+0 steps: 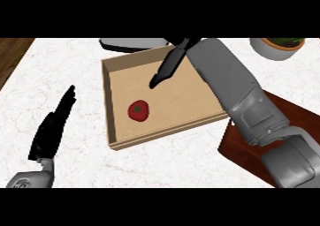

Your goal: Pick the tomato from the tray and place it in the cardboard box

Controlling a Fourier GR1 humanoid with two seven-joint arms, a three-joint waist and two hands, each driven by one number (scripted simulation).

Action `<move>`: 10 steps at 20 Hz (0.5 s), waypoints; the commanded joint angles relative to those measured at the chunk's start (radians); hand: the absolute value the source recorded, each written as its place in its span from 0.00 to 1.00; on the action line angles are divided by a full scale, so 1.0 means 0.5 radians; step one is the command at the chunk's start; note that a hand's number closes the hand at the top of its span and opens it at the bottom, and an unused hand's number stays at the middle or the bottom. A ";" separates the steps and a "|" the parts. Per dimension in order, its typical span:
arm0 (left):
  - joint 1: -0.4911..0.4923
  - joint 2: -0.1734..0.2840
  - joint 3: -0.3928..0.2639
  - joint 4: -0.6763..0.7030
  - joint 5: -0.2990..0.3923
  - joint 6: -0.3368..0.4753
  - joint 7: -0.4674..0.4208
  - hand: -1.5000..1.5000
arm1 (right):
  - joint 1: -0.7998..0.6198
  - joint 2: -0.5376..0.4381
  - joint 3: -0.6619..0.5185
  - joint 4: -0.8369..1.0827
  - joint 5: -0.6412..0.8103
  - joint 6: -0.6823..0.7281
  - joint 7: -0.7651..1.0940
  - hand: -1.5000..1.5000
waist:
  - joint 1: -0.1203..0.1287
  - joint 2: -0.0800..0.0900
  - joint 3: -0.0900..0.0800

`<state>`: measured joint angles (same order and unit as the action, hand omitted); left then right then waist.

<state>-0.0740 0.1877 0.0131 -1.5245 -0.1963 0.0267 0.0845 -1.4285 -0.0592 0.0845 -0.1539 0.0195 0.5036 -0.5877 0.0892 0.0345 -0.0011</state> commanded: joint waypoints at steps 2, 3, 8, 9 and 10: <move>-0.058 -0.008 -0.017 -0.030 -0.011 0.001 0.016 0.50 | -0.039 -0.209 -0.166 0.121 -0.132 0.030 0.062 0.00 | 0.049 0.040 0.002; 0.034 -0.022 -0.051 -0.050 -0.029 0.003 -0.023 0.50 | -0.060 -0.284 -0.198 0.141 -0.160 0.070 0.107 0.00 | 0.057 0.031 0.002; -0.039 -0.007 -0.040 -0.041 -0.005 -0.030 -0.011 0.50 | -0.045 -0.494 -0.260 0.173 -0.212 0.160 0.118 0.00 | 0.113 0.081 0.004; -0.090 -0.014 -0.041 -0.041 0.007 -0.036 -0.001 0.50 | -0.064 -0.518 -0.275 0.171 -0.226 0.198 0.133 0.00 | 0.109 0.084 0.004; -0.086 -0.008 -0.047 -0.028 -0.023 -0.021 -0.026 0.50 | -0.040 -0.555 -0.253 0.156 -0.203 0.213 0.103 0.00 | 0.117 0.097 0.005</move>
<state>-0.1033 0.1786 -0.0075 -1.5421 -0.2028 0.0206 0.0823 -1.4529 -0.2663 -0.0291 -0.0822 -0.0730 0.5555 -0.5207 0.1332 0.0690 0.0007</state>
